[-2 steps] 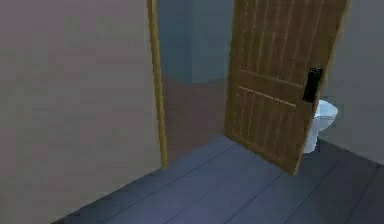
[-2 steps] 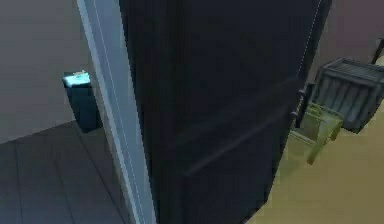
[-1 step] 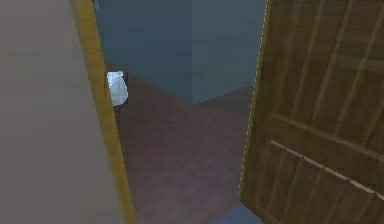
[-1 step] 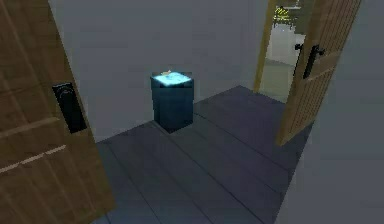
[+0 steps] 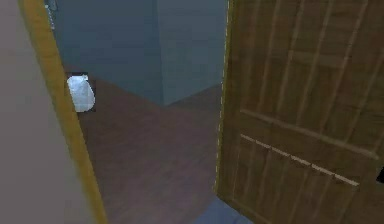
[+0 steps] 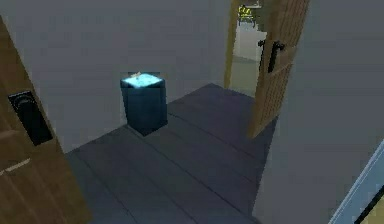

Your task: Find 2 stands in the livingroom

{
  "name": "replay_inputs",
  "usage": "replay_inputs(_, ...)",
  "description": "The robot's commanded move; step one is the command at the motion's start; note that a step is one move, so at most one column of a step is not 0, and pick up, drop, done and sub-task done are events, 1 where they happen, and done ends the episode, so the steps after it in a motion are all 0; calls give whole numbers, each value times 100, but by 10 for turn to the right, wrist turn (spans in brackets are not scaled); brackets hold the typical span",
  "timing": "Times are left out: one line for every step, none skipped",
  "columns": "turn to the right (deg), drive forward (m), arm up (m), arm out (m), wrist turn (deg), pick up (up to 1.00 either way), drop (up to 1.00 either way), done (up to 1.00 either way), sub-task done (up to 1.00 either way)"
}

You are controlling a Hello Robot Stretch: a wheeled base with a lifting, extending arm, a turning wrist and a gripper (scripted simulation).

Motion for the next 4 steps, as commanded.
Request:
replay_inputs(0,40,0,0,0,0,0,0,0)
replay_inputs(-30,0,0,0,0,0,0,0,0)
replay_inputs(0,60,0,0,0,0,0,0,0)
replay_inputs(-450,0,0,0,0,0,0,0,0)
